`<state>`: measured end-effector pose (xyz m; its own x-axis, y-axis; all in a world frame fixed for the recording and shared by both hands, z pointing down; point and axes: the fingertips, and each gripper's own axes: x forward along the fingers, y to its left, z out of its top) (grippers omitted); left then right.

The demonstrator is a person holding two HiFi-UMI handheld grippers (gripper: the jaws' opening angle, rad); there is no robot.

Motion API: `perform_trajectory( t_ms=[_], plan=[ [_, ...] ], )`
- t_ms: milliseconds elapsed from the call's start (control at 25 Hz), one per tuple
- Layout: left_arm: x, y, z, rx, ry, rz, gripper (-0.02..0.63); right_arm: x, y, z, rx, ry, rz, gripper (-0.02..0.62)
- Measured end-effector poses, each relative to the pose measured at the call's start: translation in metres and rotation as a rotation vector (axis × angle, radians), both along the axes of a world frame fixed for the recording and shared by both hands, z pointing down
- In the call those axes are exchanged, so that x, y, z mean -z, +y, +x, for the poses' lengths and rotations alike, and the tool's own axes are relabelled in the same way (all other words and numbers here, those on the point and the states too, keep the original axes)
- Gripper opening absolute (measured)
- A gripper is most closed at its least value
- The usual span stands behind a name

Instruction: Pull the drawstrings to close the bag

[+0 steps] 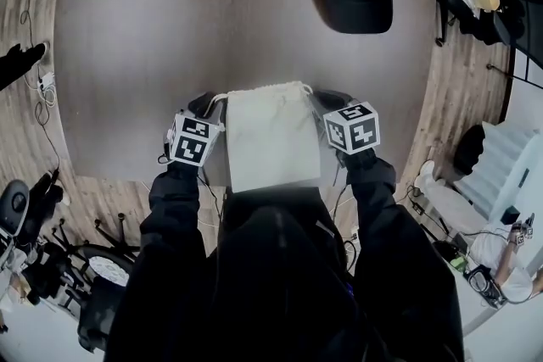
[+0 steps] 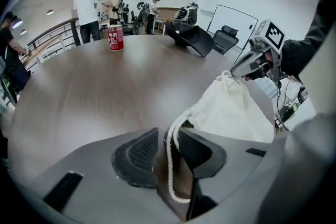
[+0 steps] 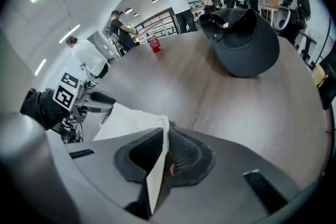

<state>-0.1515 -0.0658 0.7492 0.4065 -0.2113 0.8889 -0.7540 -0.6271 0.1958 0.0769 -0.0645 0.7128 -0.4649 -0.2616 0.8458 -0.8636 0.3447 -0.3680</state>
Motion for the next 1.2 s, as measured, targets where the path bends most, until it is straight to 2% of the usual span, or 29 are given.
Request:
perform_trajectory(
  t_ms=[80, 160, 320, 480, 560, 640, 720, 800, 1080, 1160, 1200],
  plan=[
    [0.001, -0.003, 0.001, -0.015, -0.005, 0.017, 0.137, -0.003, -0.005, 0.009, -0.001, 0.078, 0.029, 0.051],
    [0.004, -0.003, 0.005, -0.046, -0.005, 0.029, 0.137, -0.003, -0.008, 0.011, 0.019, 0.104, 0.045, 0.054],
    [0.002, 0.004, 0.015, -0.138, -0.003, 0.024, 0.137, -0.002, 0.0, -0.005, 0.13, 0.068, 0.017, 0.175],
    [-0.001, 0.004, 0.018, -0.165, -0.005, 0.01, 0.137, 0.006, -0.003, -0.016, 0.124, -0.057, 0.007, 0.255],
    [-0.003, 0.004, 0.017, -0.171, -0.006, 0.002, 0.137, 0.007, -0.003, -0.018, 0.133, -0.089, -0.002, 0.273],
    [-0.004, 0.003, 0.016, -0.17, -0.008, -0.002, 0.137, 0.0, -0.002, -0.017, 0.143, -0.074, -0.015, 0.276],
    [-0.003, 0.003, 0.017, -0.165, -0.007, -0.002, 0.137, -0.007, -0.003, -0.011, 0.115, -0.06, -0.031, 0.264],
    [-0.003, 0.003, 0.016, -0.164, -0.005, -0.001, 0.137, -0.009, -0.004, -0.009, 0.078, -0.064, -0.04, 0.209],
    [-0.004, 0.004, 0.011, -0.176, -0.017, -0.006, 0.137, -0.004, -0.014, -0.003, 0.038, -0.054, -0.004, 0.098],
    [-0.004, 0.004, 0.012, -0.191, -0.02, -0.005, 0.137, -0.005, -0.014, -0.004, 0.062, -0.056, -0.012, 0.117],
    [-0.003, 0.004, 0.013, -0.198, -0.017, -0.002, 0.137, -0.005, -0.013, -0.004, 0.086, -0.046, -0.014, 0.162]
  ],
)
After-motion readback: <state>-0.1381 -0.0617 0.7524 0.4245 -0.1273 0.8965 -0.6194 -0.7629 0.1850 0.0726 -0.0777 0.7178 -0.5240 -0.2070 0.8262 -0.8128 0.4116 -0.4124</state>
